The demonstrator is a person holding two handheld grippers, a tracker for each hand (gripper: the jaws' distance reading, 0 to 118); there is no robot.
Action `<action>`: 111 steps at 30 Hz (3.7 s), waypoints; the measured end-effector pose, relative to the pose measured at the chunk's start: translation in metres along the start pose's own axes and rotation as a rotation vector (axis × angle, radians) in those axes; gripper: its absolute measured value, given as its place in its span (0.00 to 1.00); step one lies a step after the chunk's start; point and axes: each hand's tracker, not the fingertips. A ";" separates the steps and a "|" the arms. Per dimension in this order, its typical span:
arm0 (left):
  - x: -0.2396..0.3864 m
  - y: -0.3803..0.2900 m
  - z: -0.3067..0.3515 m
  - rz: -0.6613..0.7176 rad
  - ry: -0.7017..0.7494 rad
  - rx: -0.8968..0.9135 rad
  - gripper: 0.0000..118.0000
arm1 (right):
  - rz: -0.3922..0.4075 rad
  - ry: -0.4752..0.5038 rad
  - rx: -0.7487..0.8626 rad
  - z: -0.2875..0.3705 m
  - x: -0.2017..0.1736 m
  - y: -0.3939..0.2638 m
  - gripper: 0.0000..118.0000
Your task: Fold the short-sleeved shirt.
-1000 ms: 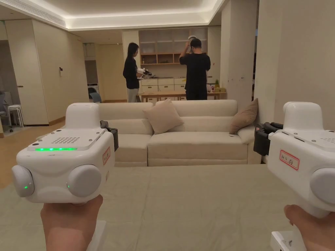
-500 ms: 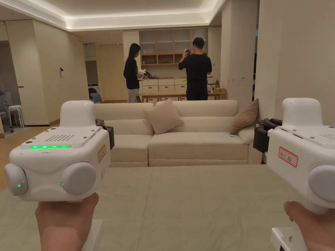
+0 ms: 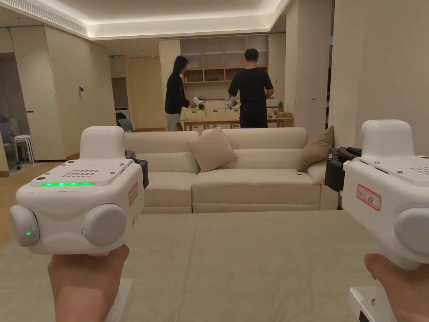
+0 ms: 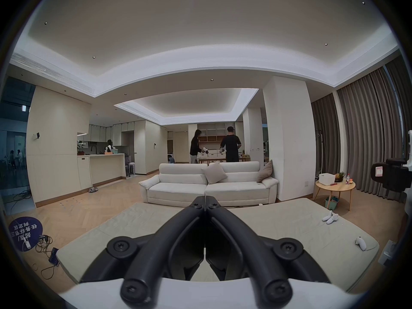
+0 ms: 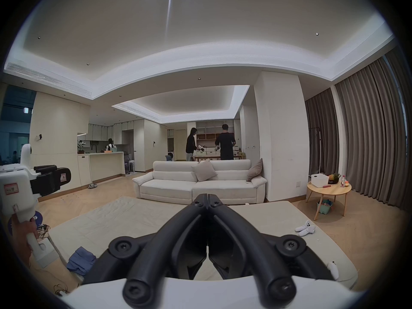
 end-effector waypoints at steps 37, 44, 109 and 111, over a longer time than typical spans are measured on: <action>-0.013 -0.003 0.005 -0.003 0.038 0.060 0.95 | 0.016 -0.091 0.070 0.000 -0.003 -0.003 1.00; -0.015 -0.005 0.003 0.008 0.041 0.050 0.95 | 0.026 -0.097 0.076 0.001 -0.004 -0.001 1.00; 0.056 -0.450 -0.193 0.056 -0.030 -0.951 1.00 | -0.022 -0.114 -0.945 -0.218 0.047 -0.456 1.00; 0.056 -0.449 -0.192 0.055 -0.029 -0.950 1.00 | -0.022 -0.113 -0.944 -0.218 0.047 -0.456 1.00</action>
